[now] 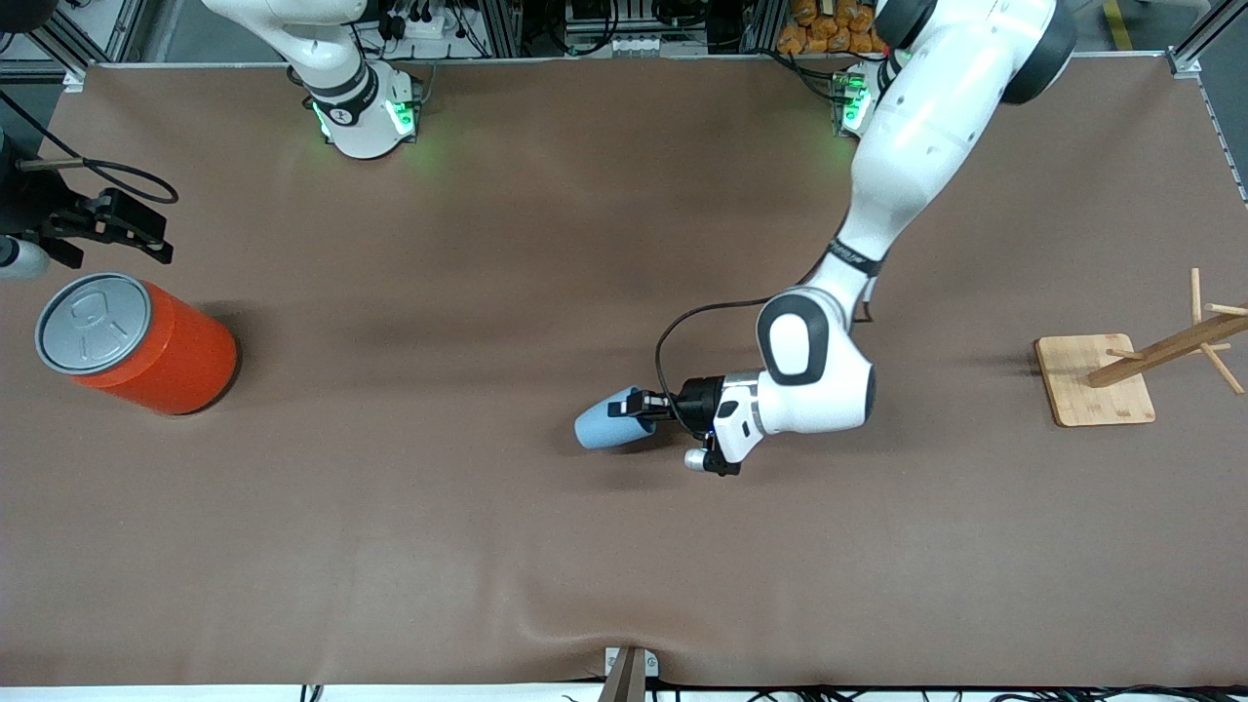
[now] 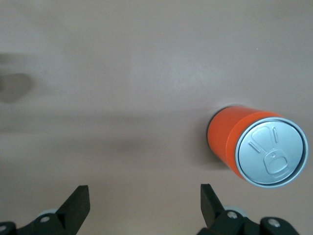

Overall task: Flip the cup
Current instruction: 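Lift and rotate the blue cup upright with the left gripper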

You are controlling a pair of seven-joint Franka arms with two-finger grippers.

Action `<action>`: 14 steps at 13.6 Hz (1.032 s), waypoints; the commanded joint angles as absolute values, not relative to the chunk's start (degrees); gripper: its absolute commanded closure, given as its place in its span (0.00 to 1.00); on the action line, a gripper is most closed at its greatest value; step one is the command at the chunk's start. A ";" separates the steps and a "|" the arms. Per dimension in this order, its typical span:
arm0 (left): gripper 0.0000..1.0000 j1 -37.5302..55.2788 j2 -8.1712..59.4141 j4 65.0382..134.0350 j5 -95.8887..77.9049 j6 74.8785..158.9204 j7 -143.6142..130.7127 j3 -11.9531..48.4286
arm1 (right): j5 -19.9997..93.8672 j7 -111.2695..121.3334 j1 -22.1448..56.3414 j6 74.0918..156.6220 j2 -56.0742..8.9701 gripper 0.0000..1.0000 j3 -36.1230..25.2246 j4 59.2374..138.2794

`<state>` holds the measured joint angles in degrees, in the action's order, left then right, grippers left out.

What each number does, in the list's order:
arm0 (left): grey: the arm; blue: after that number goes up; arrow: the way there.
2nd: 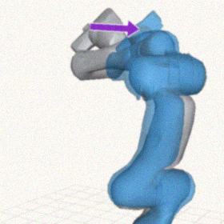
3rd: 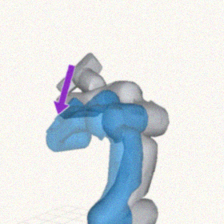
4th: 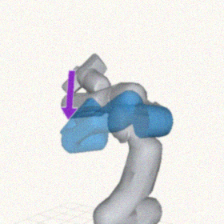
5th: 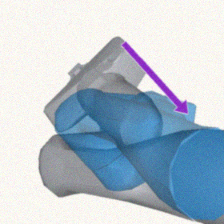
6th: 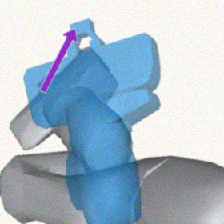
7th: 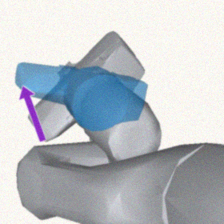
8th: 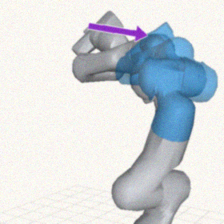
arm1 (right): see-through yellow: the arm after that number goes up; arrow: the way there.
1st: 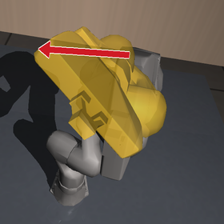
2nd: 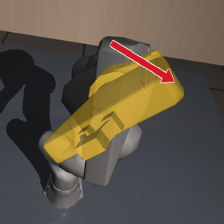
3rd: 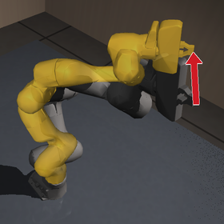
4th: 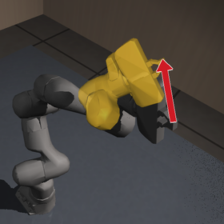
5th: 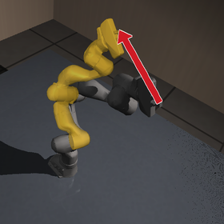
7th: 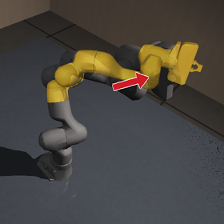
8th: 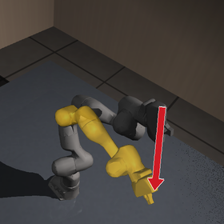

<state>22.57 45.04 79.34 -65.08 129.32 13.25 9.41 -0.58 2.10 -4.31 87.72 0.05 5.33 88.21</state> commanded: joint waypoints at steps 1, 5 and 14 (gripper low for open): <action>1.00 20.67 35.53 83.58 -46.06 128.16 -0.66 8.61 | -0.79 2.90 -5.01 88.24 -1.31 0.00 6.15 86.84; 1.00 16.87 32.70 83.41 -23.59 114.10 -6.40 8.62 | -0.26 2.20 -4.83 89.47 -1.76 0.00 6.15 87.27; 1.00 38.03 39.99 75.23 -9.49 112.68 -28.38 5.03 | -0.09 -3.34 -5.36 86.40 -0.35 0.00 6.15 90.35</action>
<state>34.27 37.77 78.70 -10.98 113.31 -26.73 8.00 -0.51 -2.44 -4.30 86.82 -1.56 5.62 89.55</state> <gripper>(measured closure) 0.938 0.000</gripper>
